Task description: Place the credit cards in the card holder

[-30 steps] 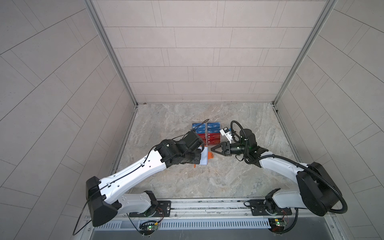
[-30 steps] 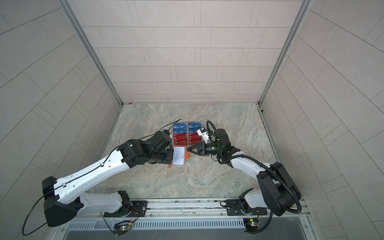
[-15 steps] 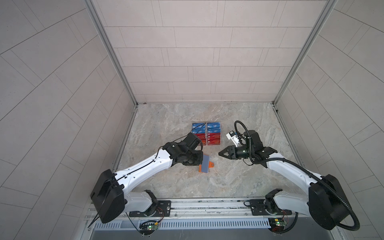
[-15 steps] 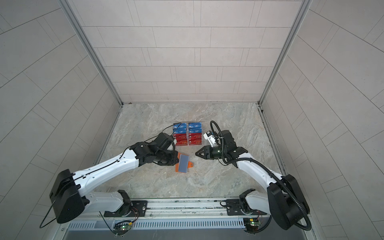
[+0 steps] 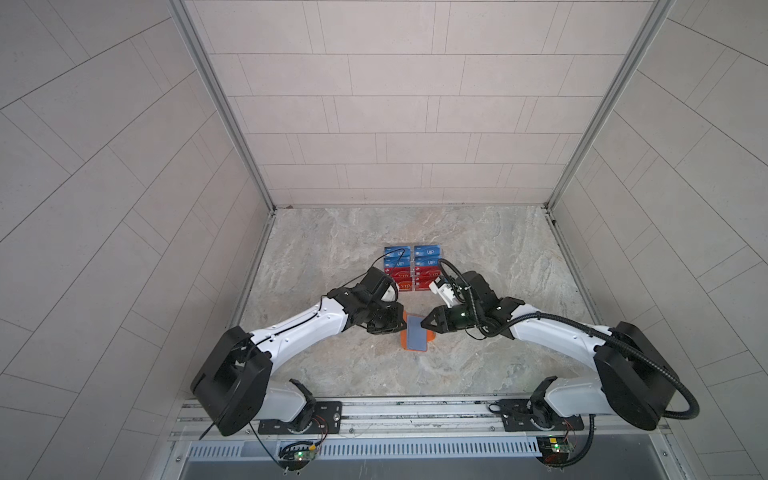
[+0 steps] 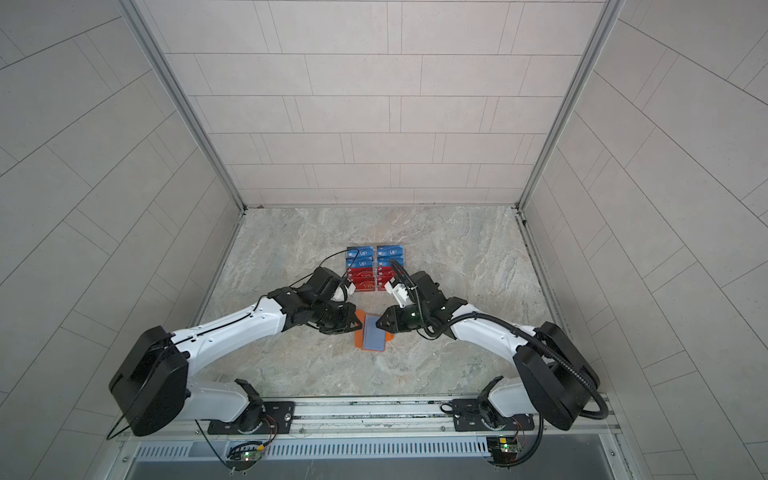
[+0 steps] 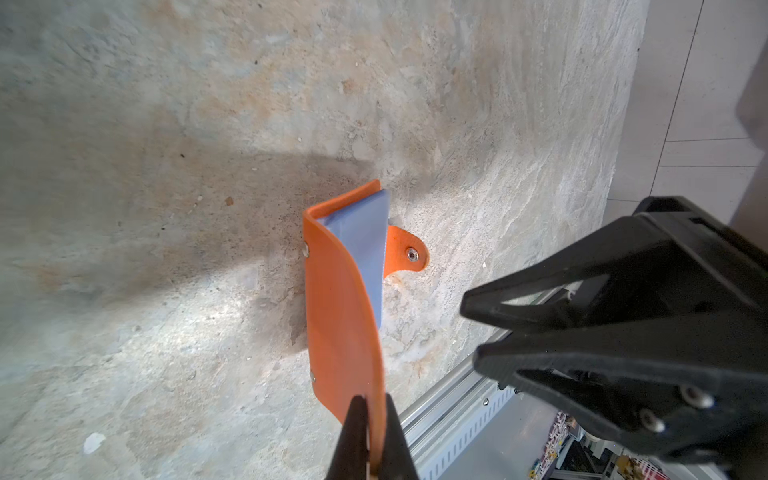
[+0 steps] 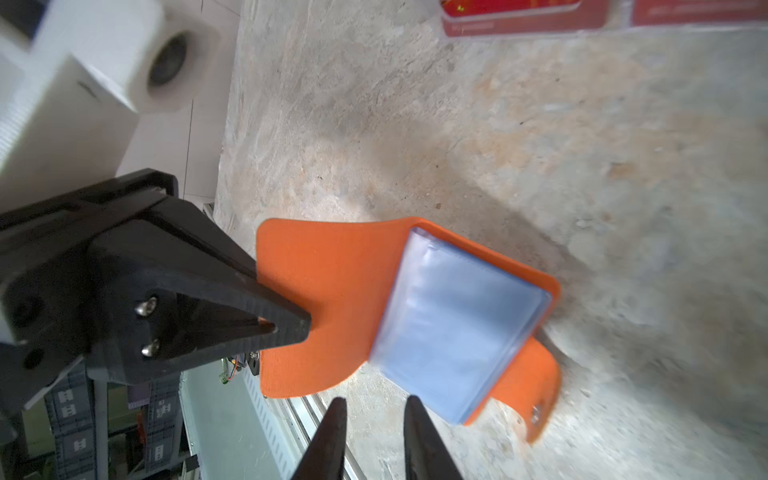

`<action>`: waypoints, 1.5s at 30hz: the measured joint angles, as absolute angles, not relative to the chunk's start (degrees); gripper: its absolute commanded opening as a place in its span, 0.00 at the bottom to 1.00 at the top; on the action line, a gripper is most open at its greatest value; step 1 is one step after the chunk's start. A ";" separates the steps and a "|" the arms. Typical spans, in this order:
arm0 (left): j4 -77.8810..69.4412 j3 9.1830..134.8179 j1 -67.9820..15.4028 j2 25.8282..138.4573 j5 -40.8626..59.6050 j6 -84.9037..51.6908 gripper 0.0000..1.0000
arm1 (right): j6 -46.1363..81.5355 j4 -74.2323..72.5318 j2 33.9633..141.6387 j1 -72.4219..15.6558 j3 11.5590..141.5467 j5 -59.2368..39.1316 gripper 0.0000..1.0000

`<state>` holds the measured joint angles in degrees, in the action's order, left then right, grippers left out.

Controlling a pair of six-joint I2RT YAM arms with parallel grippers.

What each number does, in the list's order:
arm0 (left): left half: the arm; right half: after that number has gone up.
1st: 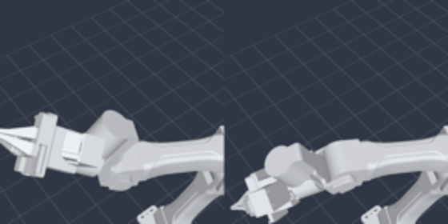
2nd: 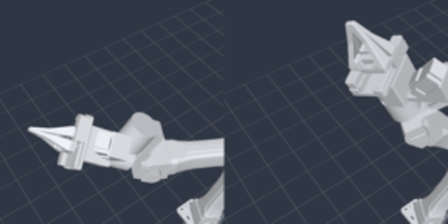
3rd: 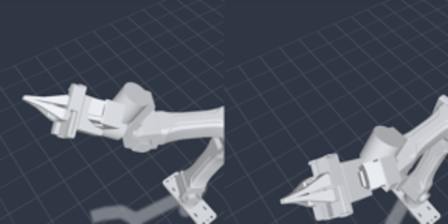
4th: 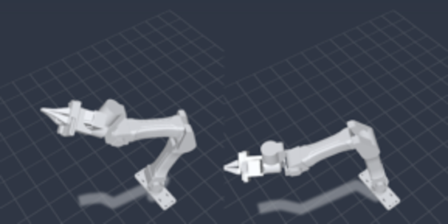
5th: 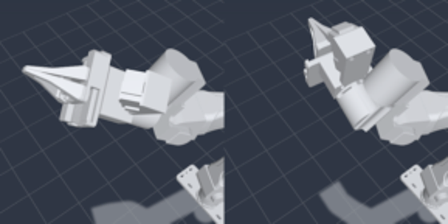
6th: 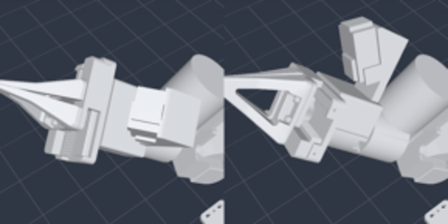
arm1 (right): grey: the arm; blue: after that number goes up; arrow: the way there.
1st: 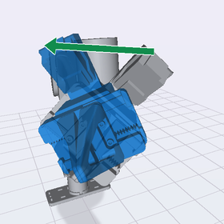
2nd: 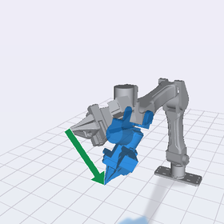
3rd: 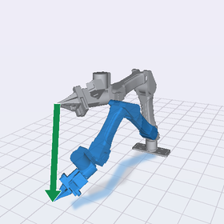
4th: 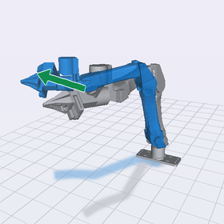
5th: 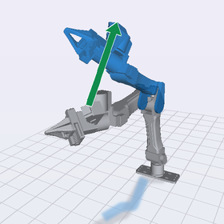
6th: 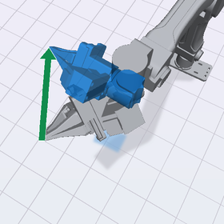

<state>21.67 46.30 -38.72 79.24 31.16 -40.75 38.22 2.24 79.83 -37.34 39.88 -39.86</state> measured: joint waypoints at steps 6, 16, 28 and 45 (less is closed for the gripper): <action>18.63 43.20 -36.97 82.02 33.43 -38.76 0.00 | 37.91 -0.25 87.39 -41.67 43.48 -36.67 0.17; 19.35 43.05 -34.65 84.60 34.61 -32.08 0.05 | 34.41 2.81 92.86 -41.87 44.12 -31.66 0.15; 24.47 43.05 -32.51 85.47 31.70 -26.02 0.07 | 34.15 2.98 93.36 -42.11 42.70 -29.63 0.13; 27.77 45.39 -32.53 88.88 25.96 -23.49 0.16 | 37.50 5.02 87.24 -44.40 39.40 -23.79 0.17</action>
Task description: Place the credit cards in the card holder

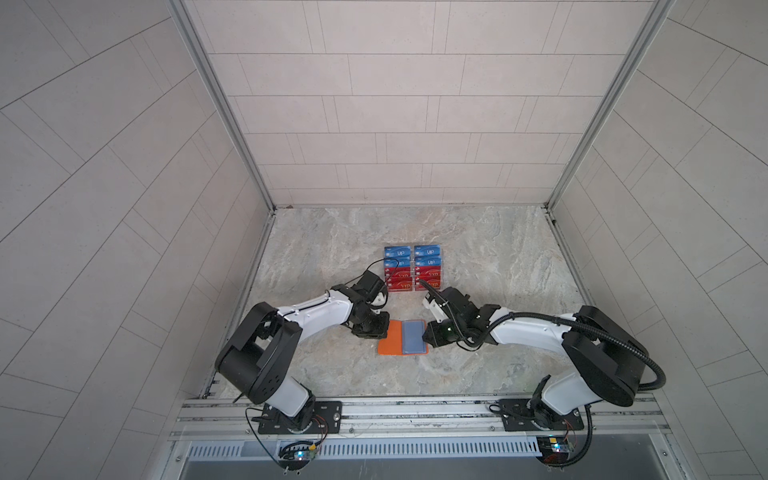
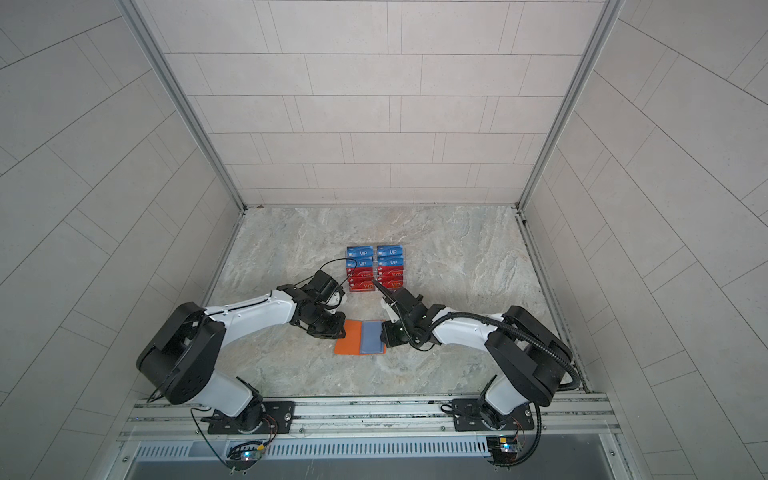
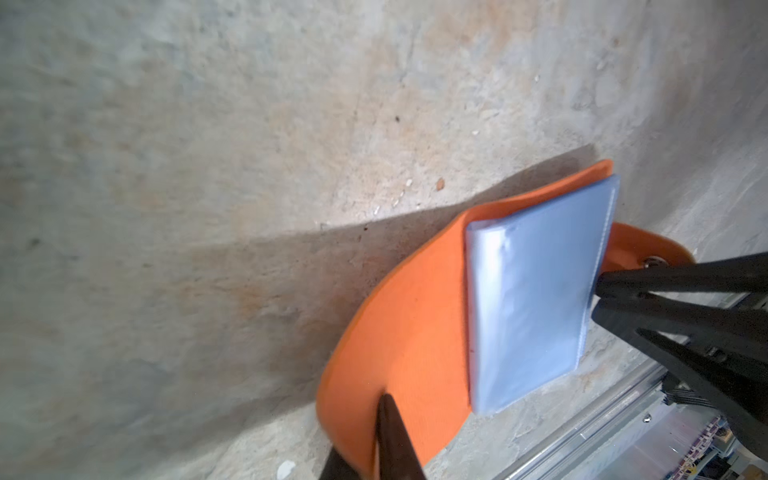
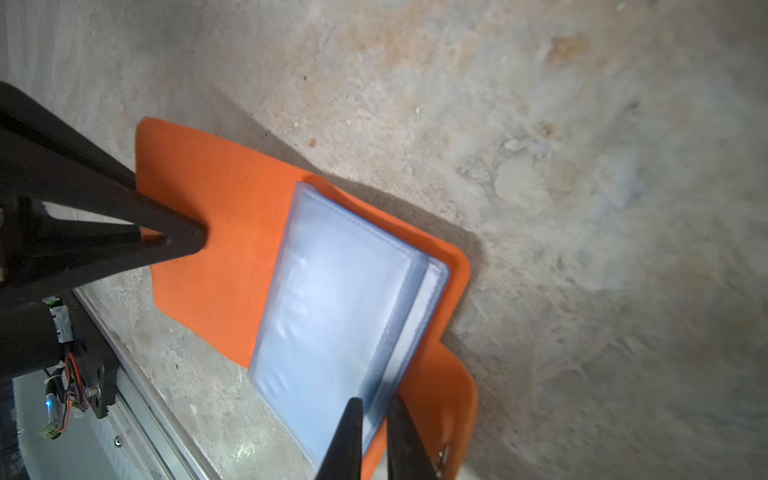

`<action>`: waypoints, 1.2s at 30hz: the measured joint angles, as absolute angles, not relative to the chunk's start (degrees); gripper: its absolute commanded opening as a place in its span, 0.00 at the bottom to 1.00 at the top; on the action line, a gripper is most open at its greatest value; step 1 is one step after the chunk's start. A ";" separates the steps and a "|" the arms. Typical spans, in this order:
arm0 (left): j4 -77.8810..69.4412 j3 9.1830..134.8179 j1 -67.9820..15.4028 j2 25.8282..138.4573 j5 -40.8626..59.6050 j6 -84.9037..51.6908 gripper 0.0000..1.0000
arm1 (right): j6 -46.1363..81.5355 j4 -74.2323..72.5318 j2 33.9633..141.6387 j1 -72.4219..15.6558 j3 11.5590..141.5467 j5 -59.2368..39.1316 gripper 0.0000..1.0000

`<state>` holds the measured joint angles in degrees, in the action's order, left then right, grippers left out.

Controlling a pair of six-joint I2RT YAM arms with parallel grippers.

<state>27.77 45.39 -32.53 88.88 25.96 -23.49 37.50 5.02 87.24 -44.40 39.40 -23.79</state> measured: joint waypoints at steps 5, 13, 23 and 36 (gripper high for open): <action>27.81 45.52 -32.51 88.90 25.54 -23.68 0.34 | 37.08 5.96 86.59 -45.15 40.64 -24.03 0.18; 28.40 45.52 -32.51 86.41 25.39 -25.02 0.53 | 35.92 6.52 86.02 -46.63 44.60 -24.08 0.18; 29.50 45.41 -32.51 78.65 22.31 -28.08 0.51 | 36.25 1.76 97.80 -49.04 50.30 -26.13 0.18; 18.50 36.86 -33.54 72.05 24.25 -36.62 0.33 | 38.00 -1.50 102.24 -49.23 51.72 -27.83 0.17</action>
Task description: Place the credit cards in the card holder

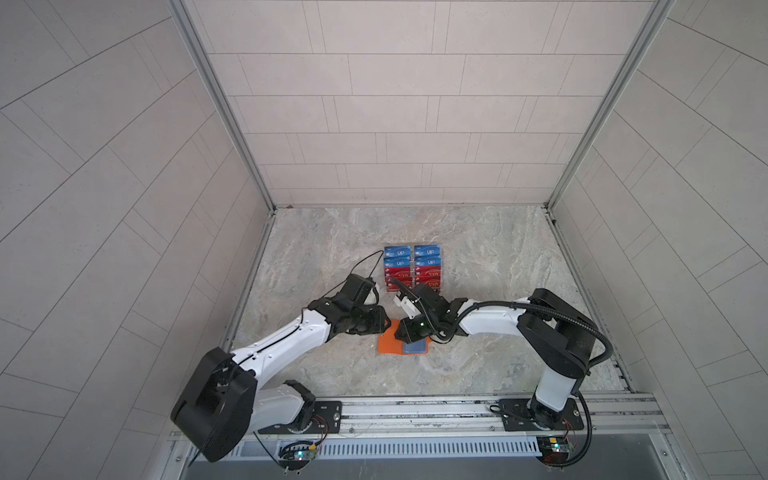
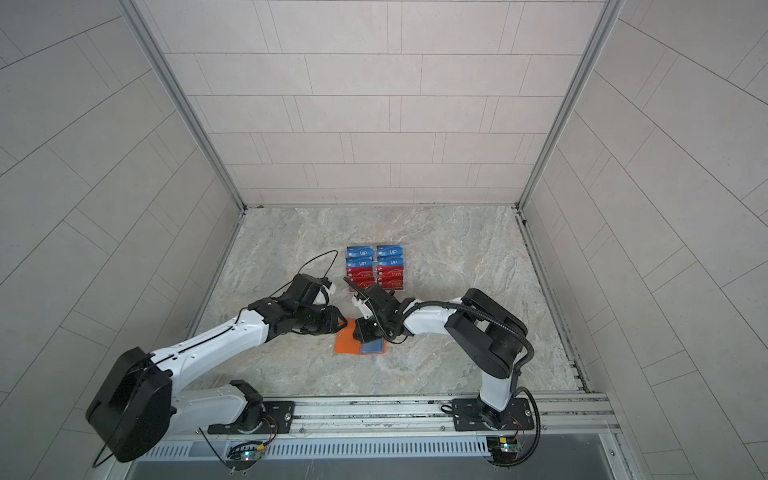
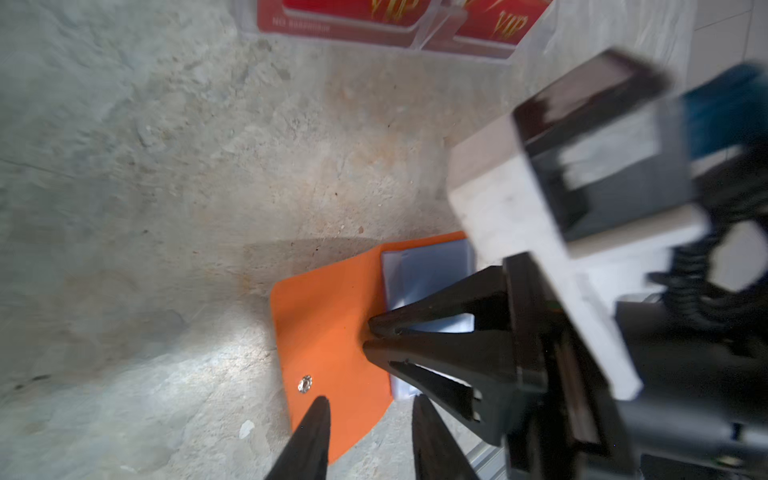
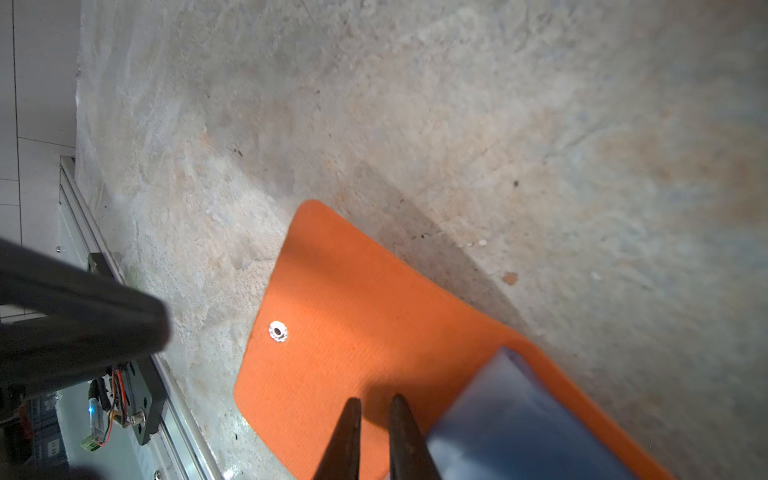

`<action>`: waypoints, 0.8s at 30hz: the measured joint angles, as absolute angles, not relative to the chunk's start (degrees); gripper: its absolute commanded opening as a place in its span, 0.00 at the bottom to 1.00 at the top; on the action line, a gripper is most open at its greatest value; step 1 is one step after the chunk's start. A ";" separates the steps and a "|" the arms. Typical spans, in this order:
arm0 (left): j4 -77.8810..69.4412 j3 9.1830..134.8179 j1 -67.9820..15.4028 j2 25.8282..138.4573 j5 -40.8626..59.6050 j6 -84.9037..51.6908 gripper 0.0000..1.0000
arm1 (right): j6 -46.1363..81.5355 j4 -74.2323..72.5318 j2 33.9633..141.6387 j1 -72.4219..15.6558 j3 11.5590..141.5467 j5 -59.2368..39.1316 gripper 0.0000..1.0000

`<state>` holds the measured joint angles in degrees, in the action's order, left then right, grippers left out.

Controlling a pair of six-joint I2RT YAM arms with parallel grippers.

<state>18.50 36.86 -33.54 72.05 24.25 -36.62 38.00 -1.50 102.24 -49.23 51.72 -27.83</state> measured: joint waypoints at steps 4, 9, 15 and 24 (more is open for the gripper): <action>14.22 34.20 -33.67 74.76 24.43 -39.40 0.30 | 39.35 -1.37 99.15 -48.88 50.02 -28.10 0.17; 8.47 33.04 -33.80 76.79 24.60 -42.02 0.29 | 39.68 0.08 94.00 -48.10 48.90 -27.83 0.16; 6.20 32.95 -34.20 78.13 24.18 -42.50 0.29 | 38.57 4.08 89.45 -46.17 44.25 -23.97 0.14; 5.87 32.86 -37.28 81.82 22.13 -41.34 0.29 | 37.32 6.68 87.37 -44.01 39.81 -20.99 0.13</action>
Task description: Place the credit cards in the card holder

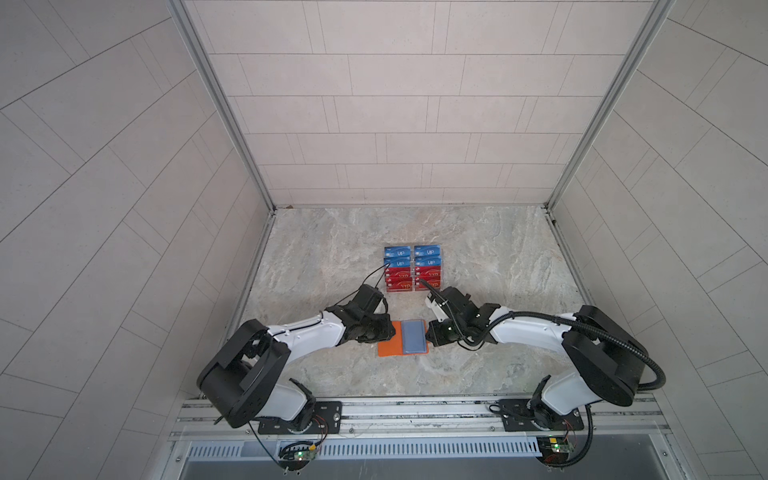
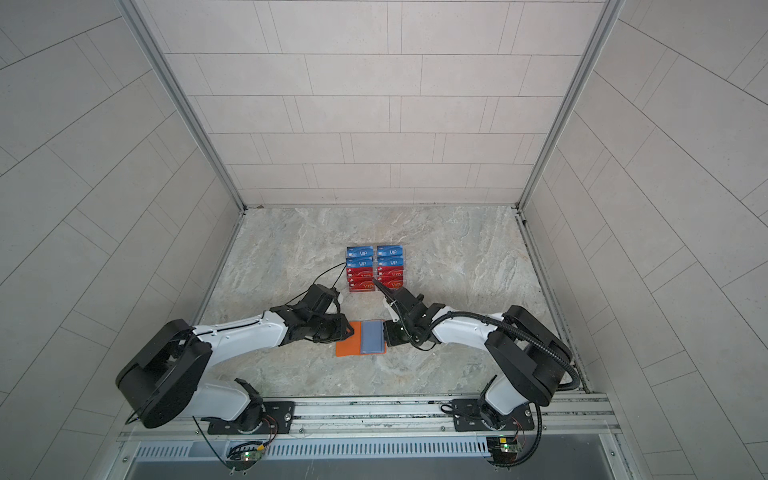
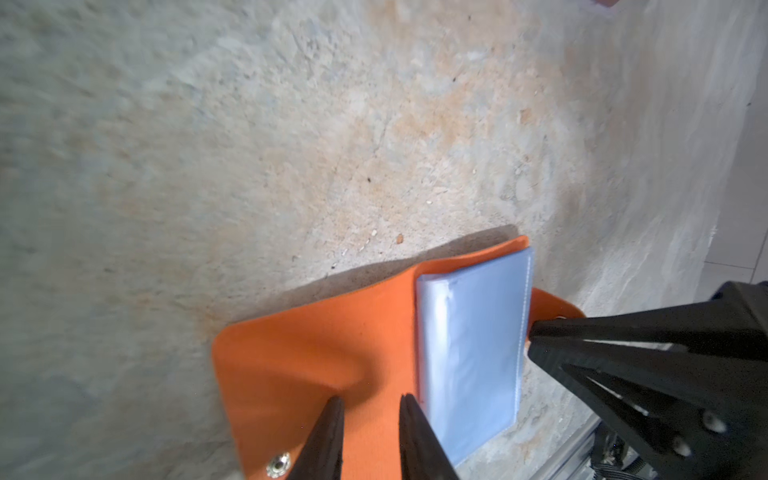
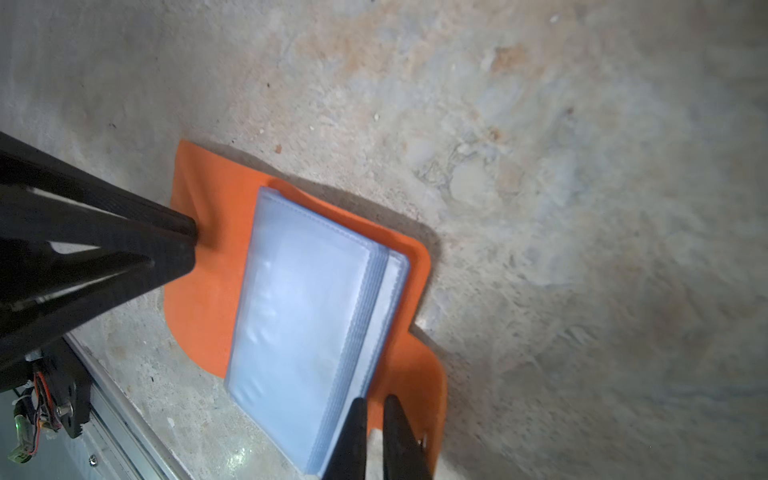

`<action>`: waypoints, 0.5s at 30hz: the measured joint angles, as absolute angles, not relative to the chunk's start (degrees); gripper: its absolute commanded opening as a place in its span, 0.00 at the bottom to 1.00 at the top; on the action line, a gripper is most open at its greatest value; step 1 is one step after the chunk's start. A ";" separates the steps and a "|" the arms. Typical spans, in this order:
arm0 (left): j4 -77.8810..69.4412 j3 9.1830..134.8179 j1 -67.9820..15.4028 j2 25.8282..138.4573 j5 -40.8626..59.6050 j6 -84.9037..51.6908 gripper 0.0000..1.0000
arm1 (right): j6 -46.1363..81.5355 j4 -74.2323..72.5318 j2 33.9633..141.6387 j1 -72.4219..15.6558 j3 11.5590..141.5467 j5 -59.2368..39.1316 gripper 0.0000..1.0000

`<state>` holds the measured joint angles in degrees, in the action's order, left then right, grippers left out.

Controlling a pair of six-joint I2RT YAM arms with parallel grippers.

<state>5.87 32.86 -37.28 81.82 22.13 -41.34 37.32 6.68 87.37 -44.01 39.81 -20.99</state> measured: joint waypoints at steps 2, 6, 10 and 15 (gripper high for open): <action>5.78 32.93 -37.78 82.32 21.50 -40.86 0.30 | 37.26 6.61 87.37 -44.01 39.81 -21.04 0.13; 5.93 33.12 -38.09 82.28 20.82 -40.32 0.37 | 37.01 6.98 86.96 -44.01 39.81 -21.19 0.11; 7.90 34.65 -38.61 82.28 20.27 -39.83 0.43 | 36.58 8.19 83.96 -44.03 39.88 -21.19 0.12; 9.72 37.87 -40.45 82.28 20.16 -40.51 0.46 | 35.99 9.08 82.15 -44.03 41.52 -21.28 0.13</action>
